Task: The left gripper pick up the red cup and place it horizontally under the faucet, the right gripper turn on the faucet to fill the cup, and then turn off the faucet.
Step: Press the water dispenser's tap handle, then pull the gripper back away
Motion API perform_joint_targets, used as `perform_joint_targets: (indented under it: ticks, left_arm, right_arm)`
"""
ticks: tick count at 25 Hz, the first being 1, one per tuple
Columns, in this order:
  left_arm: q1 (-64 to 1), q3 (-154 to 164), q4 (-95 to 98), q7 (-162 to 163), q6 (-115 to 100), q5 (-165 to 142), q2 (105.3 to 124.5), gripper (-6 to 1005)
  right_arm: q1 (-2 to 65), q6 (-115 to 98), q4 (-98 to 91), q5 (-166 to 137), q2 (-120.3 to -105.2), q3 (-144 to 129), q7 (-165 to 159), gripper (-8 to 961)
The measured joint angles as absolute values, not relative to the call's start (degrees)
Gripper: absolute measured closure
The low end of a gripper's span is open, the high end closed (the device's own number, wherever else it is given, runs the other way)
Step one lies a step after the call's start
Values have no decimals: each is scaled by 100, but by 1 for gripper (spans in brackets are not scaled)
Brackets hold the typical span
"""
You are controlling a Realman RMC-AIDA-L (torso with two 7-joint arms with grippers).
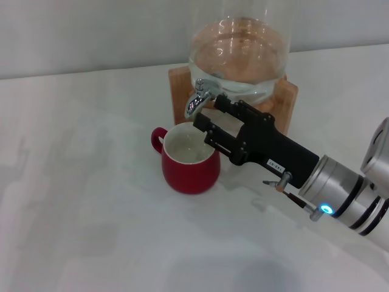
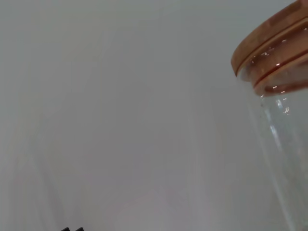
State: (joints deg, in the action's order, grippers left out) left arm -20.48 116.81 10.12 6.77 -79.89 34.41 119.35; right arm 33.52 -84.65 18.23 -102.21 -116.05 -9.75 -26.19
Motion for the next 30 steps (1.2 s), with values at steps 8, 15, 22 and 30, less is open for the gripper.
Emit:
perform_joint_targets:
  ticks: [8,15,22,30]
  left_arm:
    - [-2038,11681,1010,676,-7989,3412,11935,250]
    - [-2039,11680,1010,677,-7989,3408,11935,250]
    - [-2039,11680,1010,677,-7989,3406,11936,250]
    - [-2039,11681,1011,677,-7997,3401,11935,249]
  right_arm:
    - [3302,-8464,1813,-10194,-11601,-956,-2617,294]
    - [3252,-8467,1810,-10190,-11609,-876,-2613,294]
    - [3228,-8481,1807,-10212,-11599,-794,-2610,295]
    - [3227,-8551,1813,-10279,-11600,-830,-2615,295]
